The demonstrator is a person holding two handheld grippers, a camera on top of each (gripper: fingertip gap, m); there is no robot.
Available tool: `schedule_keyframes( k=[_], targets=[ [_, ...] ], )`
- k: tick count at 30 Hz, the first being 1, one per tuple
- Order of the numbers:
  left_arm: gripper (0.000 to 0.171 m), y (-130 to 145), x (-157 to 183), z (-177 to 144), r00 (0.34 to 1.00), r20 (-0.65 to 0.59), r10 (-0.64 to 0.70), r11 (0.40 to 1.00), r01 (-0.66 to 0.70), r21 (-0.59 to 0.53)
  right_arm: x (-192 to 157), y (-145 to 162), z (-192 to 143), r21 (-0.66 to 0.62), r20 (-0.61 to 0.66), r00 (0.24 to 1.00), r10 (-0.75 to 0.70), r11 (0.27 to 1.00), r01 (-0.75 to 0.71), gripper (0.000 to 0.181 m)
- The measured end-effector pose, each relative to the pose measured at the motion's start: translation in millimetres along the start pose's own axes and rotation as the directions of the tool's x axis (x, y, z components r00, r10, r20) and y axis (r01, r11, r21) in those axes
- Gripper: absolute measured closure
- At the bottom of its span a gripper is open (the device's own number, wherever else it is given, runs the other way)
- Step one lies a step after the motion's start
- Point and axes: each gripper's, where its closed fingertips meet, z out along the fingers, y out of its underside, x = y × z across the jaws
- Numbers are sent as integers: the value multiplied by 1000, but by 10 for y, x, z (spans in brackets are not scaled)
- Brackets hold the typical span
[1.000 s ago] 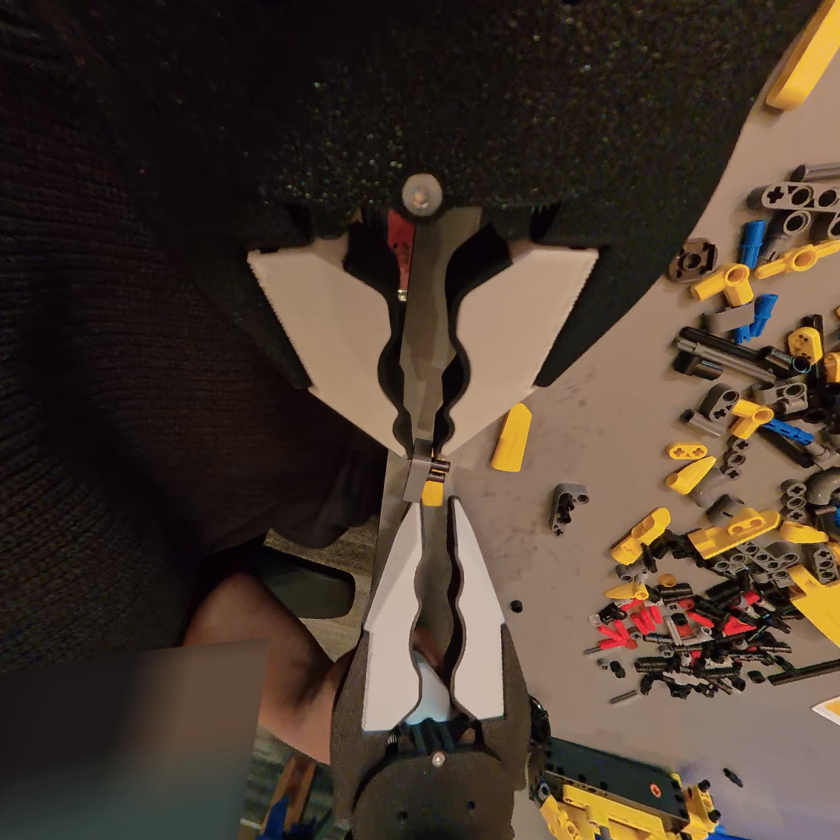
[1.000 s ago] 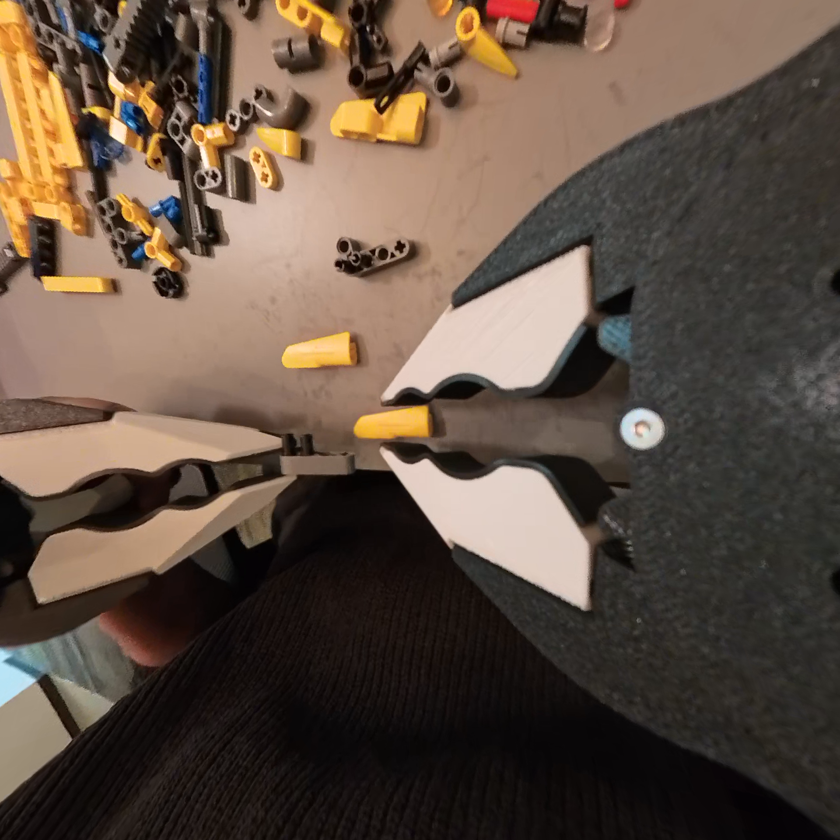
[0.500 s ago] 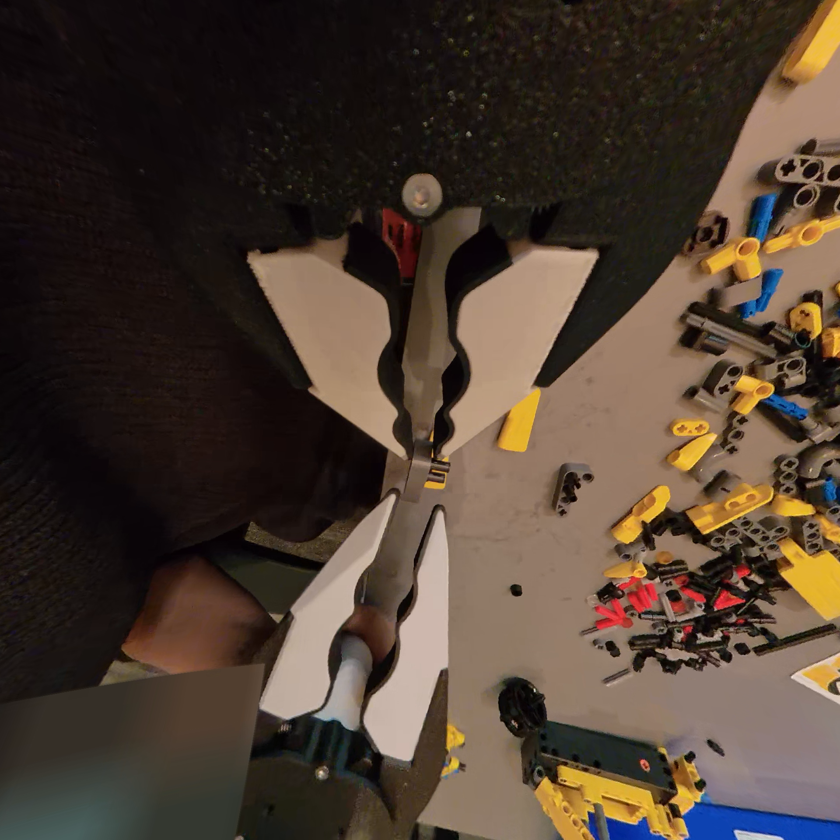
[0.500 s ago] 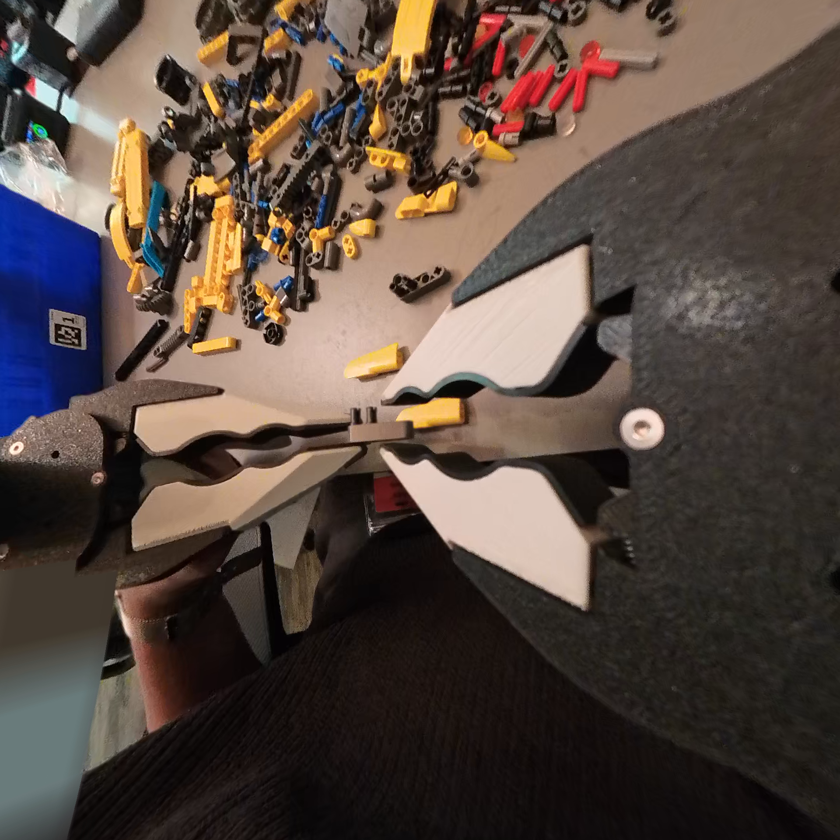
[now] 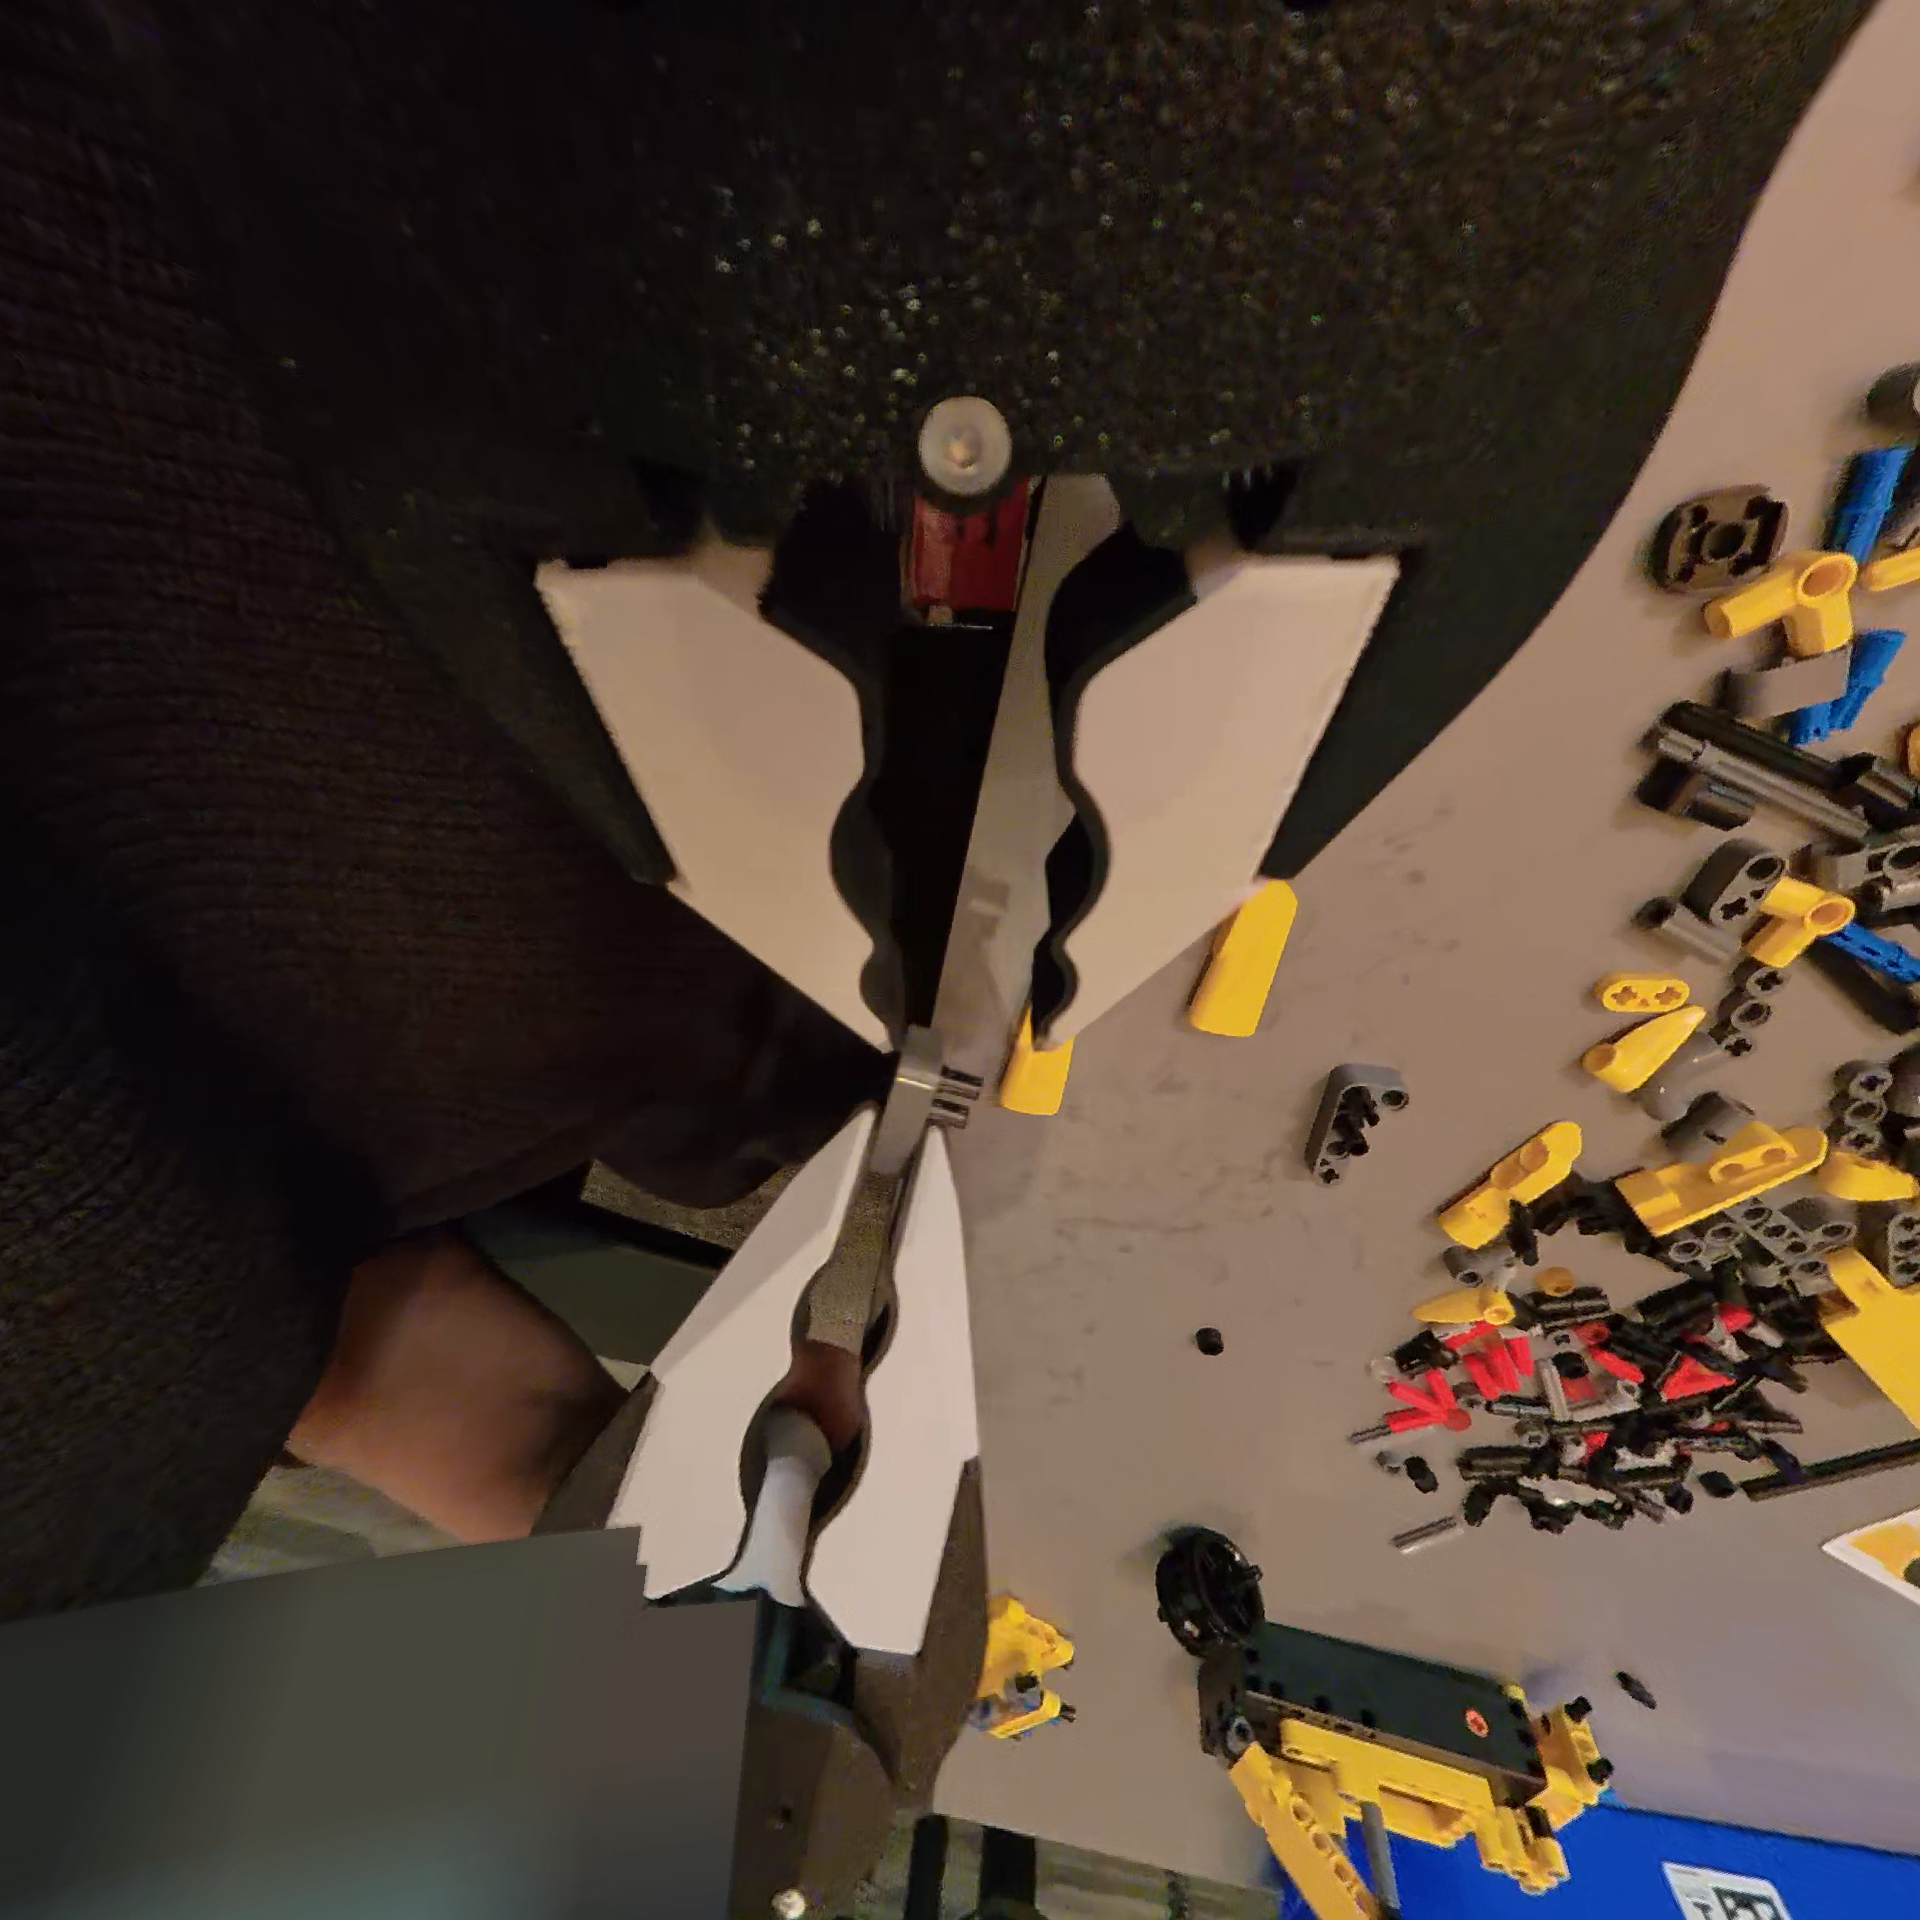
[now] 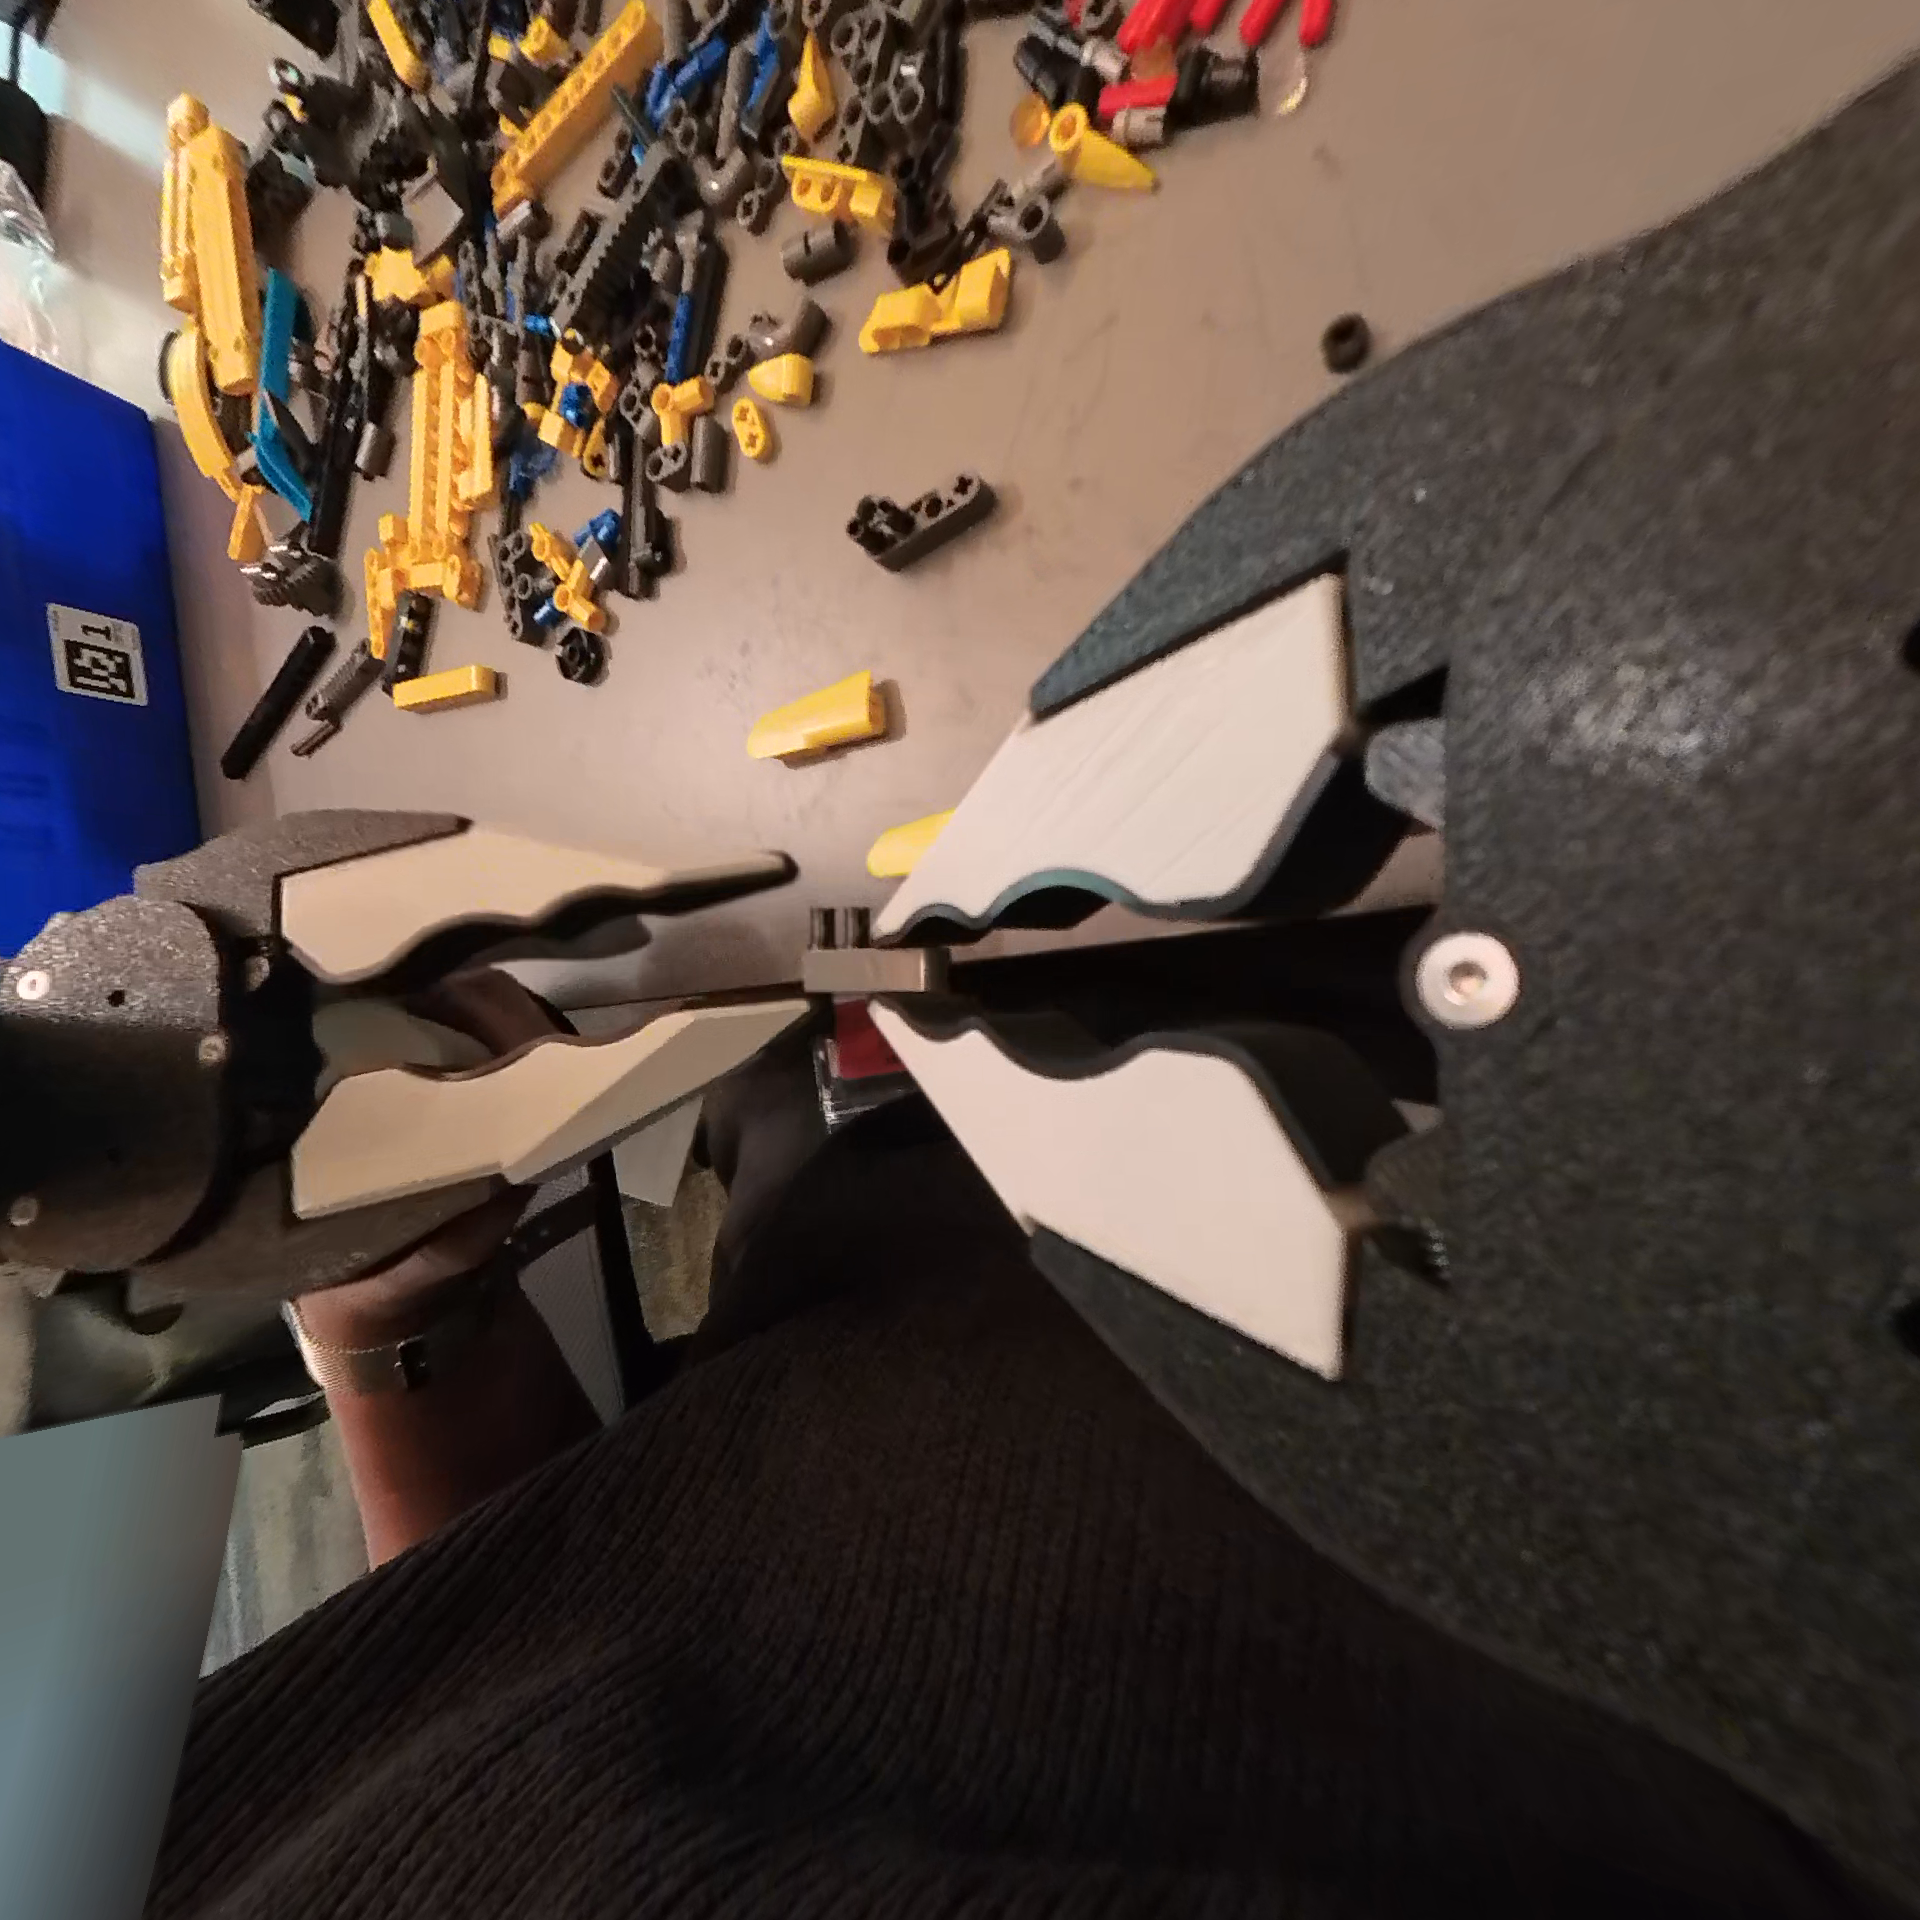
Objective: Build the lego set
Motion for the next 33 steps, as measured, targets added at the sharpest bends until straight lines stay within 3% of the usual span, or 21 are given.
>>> schedule_keyframes(
  k=[5, 12, 25, 33],
  targets=[
    [125, -22, -93, 17, 998, 32, -54, 998, 53, 17, -2, 183, 12, -101, -17, 1000, 21, 995, -23, 174],
    [117, 83, -47, 161, 999, 3, -48, 996, 48, -76, -10, 227, 134, -170, 2, 1000, 28, 985, -27, 174],
    [113, 146, 50, 270, 995, -89, -43, 988, 29, -154, -58, 309, 112, -214, 73, 992, 105, 973, -87, 173],
    [124, 162, 118, 284, 993, -118, -9, 986, -11, -164, -101, 295, 88, -179, 96, 992, 78, 982, -60, 174]
  ],
)
